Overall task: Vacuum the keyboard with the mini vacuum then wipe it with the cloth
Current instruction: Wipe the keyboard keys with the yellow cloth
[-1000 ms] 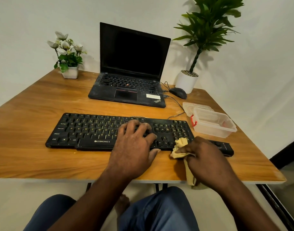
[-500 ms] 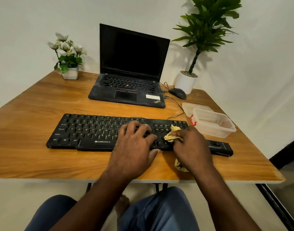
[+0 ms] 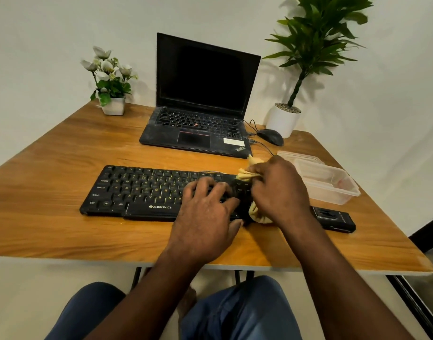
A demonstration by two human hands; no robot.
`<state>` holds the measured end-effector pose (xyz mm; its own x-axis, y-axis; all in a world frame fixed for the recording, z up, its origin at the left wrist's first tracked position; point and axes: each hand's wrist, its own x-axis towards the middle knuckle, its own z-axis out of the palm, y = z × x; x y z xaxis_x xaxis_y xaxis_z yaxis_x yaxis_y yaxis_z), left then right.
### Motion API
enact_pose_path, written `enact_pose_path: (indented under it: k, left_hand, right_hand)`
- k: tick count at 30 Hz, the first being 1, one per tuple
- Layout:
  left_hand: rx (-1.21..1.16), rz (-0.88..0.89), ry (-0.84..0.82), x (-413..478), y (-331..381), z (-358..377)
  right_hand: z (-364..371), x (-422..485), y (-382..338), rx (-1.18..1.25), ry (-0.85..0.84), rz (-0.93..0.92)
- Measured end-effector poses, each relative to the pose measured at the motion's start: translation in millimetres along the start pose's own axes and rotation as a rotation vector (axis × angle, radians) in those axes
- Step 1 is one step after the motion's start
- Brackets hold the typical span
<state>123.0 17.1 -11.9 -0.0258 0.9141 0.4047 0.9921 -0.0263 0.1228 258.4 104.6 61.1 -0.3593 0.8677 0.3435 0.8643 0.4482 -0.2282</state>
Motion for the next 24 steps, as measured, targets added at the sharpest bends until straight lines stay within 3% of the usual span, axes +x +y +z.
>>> enact_pose_path:
  k: [5,10,15,24]
  left_hand:
    - [0.007,-0.007,0.008,-1,0,-1]
    - [-0.008,-0.005,0.016,1,-2,1]
    - [-0.002,-0.014,0.008,0,0,-2]
    - [0.008,-0.026,0.003,-1,1,-4]
  right_hand:
    - [22,12,-13,-0.152,-0.204,-0.211]
    - [10,32,9,-0.233,-0.189,-0.149]
    - [19,23,4,-0.240,-0.218,-0.334]
    - [2,-5,0,-0.337,-0.248,-0.476]
